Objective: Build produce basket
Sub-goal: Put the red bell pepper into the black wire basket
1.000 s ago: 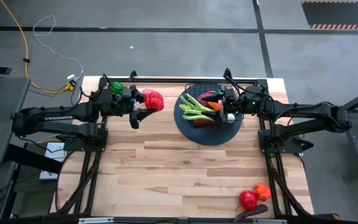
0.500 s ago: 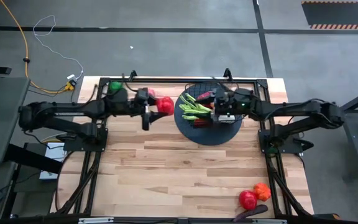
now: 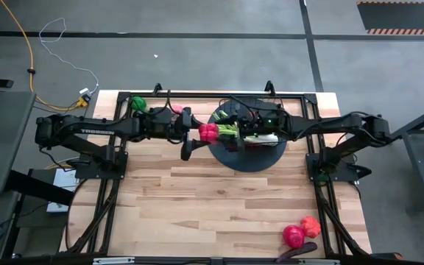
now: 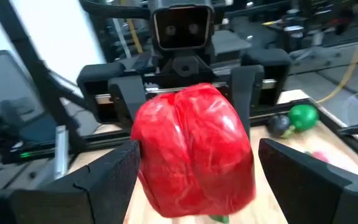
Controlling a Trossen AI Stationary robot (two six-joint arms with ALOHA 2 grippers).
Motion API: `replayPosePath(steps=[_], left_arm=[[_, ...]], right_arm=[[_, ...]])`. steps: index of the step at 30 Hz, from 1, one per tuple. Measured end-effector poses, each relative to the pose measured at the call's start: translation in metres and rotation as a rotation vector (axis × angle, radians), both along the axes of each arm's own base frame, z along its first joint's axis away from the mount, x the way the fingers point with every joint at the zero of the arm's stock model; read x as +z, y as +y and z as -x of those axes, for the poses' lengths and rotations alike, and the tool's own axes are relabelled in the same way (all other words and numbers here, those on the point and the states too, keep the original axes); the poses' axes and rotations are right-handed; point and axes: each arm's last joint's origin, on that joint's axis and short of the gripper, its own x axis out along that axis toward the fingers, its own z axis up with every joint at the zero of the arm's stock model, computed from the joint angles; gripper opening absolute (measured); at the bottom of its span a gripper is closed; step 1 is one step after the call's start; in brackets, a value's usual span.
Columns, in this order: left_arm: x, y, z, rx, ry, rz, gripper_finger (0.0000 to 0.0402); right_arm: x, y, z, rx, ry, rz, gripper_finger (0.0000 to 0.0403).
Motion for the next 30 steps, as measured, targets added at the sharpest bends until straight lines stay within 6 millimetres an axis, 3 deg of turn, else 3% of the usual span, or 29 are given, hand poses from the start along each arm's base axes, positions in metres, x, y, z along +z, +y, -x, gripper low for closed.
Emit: replayPosePath(steps=[10, 18, 30], left_arm=[[-0.0004, 0.0005, -0.0012, 0.012, -0.002, 0.006, 0.0287], [-0.0002, 0.0008, -0.0001, 0.024, 0.009, 0.000, 0.0287], [-0.0001, 0.0008, 0.0014, 0.025, 0.017, 0.012, 0.0287]], right_arm=[[0.0026, 0.0013, -0.0026, 0.013, -0.027, 0.000, 0.0320], [0.0038, -0.0010, -0.0026, -0.013, -0.026, -0.151, 0.0320], [0.0083, -0.0052, -0.0023, -0.019, -0.067, -0.148, 0.0320]])
